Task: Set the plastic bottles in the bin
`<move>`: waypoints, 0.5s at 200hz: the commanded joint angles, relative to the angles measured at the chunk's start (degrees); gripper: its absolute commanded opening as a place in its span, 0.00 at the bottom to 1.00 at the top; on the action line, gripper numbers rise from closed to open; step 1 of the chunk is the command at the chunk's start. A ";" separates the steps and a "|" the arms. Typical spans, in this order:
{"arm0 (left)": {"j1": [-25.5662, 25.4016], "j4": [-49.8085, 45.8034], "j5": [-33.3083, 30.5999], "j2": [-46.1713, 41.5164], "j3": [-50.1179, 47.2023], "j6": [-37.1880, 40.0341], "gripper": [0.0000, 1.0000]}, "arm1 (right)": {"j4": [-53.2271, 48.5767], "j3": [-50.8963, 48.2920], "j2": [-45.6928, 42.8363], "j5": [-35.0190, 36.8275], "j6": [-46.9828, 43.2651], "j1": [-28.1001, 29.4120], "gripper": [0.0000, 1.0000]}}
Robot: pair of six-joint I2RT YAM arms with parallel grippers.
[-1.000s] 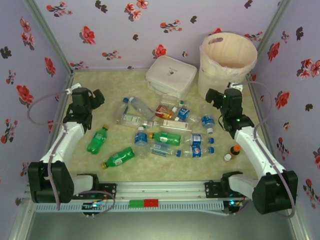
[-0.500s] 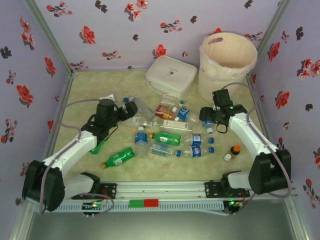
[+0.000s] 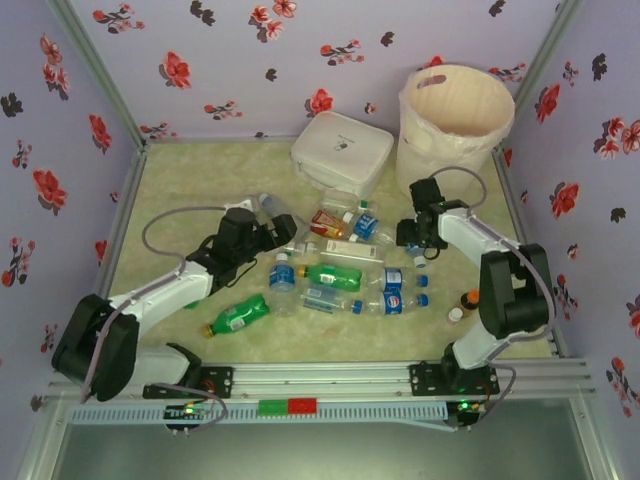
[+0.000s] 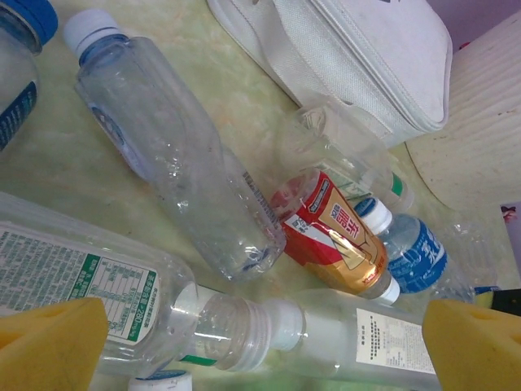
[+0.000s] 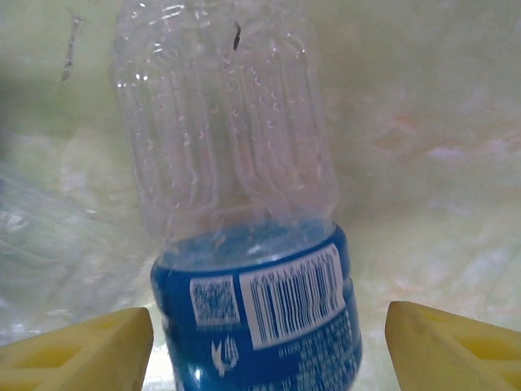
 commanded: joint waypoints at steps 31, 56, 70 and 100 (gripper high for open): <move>-0.04 -3.80 -5.75 -5.18 0.94 3.00 0.99 | 2.51 3.27 4.89 -1.01 -1.18 -0.21 0.77; -0.08 -2.46 -6.17 -4.56 1.27 1.80 0.99 | 2.96 3.87 6.64 -1.30 -1.54 -0.16 0.78; -0.06 -2.25 -6.09 -3.96 1.95 1.61 1.00 | 2.78 4.07 7.25 -1.29 -1.10 -0.20 0.78; -0.03 -3.74 -5.91 -2.49 4.23 2.35 0.99 | 3.22 2.57 5.87 -0.73 -0.61 -0.17 0.74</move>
